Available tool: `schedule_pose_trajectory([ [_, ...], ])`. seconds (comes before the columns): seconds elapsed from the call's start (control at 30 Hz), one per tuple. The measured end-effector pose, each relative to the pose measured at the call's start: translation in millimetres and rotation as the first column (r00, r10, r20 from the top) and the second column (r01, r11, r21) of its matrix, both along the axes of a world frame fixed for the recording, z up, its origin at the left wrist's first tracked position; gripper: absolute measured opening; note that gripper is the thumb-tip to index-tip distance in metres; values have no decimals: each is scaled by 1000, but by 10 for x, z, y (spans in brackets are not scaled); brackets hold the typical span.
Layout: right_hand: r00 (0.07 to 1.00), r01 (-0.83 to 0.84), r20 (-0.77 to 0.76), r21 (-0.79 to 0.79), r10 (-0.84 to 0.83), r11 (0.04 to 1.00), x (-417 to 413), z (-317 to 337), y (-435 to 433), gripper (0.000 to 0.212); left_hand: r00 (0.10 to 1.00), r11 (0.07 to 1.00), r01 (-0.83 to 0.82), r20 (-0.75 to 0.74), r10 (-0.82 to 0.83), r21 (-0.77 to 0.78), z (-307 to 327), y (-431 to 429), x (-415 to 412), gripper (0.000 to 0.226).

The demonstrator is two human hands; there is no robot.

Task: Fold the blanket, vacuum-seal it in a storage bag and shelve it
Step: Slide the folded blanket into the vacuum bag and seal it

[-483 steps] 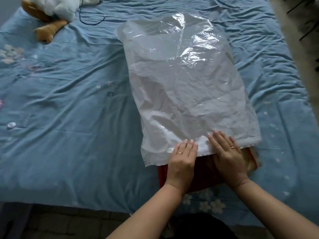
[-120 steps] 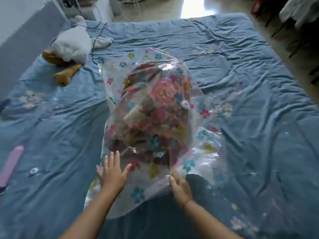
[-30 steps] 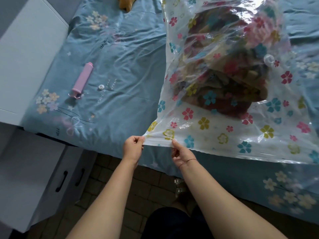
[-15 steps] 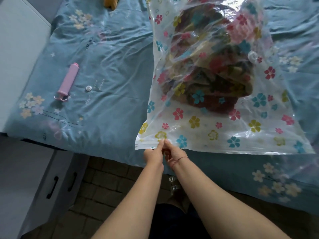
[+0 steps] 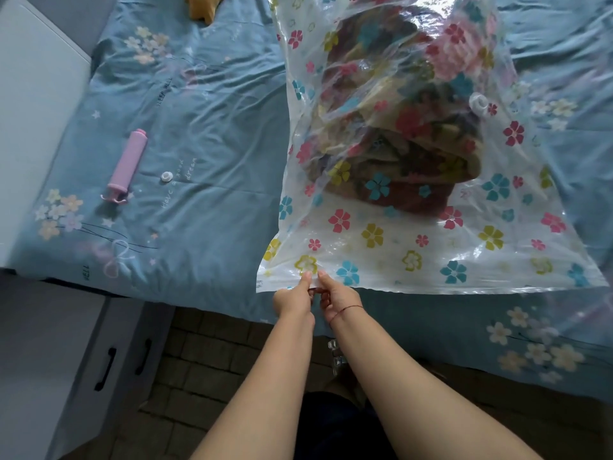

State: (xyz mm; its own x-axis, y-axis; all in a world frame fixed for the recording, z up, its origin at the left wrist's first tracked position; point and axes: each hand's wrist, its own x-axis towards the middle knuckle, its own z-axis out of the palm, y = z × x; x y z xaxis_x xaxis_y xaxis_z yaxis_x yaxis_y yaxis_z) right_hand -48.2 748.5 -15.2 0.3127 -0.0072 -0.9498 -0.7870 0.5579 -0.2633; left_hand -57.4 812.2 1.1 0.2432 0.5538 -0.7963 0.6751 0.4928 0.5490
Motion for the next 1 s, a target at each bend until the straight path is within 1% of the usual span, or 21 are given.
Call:
schedule_pose_trajectory([
  [0.1,999,49,-9,8,-49,999,24,24,-24,21,1000,1000,-8,5,8,-18,18,28,-1,18],
  [0.3,998,62,-9,-18,-62,998,106,-46,-150,22,999,1000,-14,40,15,-24,22,102,56,20],
  [0.5,998,48,-47,-27,-49,998,145,-164,-422,21,1000,1000,17,4,-17,-8,-9,178,29,27],
  [0.67,992,108,-63,-23,-109,994,185,-184,-714,23,1000,1000,21,-7,-21,13,-27,246,61,28],
  [0.8,987,143,-72,-17,-144,990,189,-231,-961,24,999,999,33,-38,-34,-14,-94,265,68,27],
  [0.9,994,92,-49,-32,-94,995,105,-253,-1012,23,996,998,-19,-87,14,-51,-162,279,35,28],
  [1.0,1000,25,-2,-53,-25,998,4,-249,-1052,20,993,991,-80,-98,70,-104,-208,122,38,33],
])
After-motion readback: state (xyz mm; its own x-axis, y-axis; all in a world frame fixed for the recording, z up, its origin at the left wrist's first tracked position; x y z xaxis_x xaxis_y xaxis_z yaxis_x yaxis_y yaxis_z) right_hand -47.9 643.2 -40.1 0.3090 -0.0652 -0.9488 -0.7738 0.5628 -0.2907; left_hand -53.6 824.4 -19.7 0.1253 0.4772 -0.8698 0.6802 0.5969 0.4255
